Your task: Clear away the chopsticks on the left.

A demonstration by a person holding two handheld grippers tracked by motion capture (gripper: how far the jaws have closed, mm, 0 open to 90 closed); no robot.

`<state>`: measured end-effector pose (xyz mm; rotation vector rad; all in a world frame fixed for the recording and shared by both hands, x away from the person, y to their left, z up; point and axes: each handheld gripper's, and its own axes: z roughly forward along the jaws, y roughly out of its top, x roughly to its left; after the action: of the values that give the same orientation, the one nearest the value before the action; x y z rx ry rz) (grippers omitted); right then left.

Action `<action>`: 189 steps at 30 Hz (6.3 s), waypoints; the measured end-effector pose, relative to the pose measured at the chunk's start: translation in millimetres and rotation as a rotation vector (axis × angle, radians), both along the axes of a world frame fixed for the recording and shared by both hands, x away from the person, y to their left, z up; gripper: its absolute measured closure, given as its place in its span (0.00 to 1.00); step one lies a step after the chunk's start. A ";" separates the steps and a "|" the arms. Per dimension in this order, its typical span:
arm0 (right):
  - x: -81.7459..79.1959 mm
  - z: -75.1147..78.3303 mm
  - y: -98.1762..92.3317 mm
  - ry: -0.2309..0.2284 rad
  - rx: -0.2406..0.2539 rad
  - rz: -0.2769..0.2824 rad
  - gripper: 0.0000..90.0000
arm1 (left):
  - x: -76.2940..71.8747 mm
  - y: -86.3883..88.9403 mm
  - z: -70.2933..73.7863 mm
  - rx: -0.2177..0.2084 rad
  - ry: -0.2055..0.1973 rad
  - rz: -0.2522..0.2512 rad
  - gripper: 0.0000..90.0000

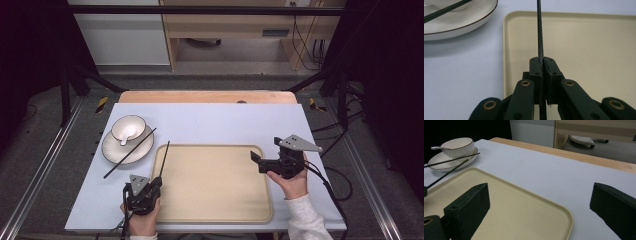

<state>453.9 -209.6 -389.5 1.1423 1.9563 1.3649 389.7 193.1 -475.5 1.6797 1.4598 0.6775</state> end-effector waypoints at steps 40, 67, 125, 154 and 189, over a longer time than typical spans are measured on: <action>-1.4 2.0 -1.7 -0.005 0.002 -0.010 0.03 | 15.9 7.8 22.0 -0.016 -0.058 -0.123 0.67; -2.9 4.9 -4.8 -0.013 0.010 -0.017 0.03 | 62.9 48.9 74.8 0.065 -0.118 -0.338 0.34; 0.5 0.5 -2.0 0.013 -0.007 -0.009 0.03 | 111.5 120.9 17.0 0.268 0.102 -0.298 0.93; -2.0 4.6 -6.8 0.000 -0.001 -0.026 0.03 | 79.9 81.4 49.1 0.181 0.013 -0.294 0.94; -5.2 7.5 -8.9 -0.008 0.018 -0.033 0.03 | 21.0 24.2 67.0 0.042 -0.070 -0.154 0.95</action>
<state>448.6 -218.5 -382.0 1.1702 1.9152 1.3701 410.7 217.3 -408.5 1.7624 1.2612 0.6795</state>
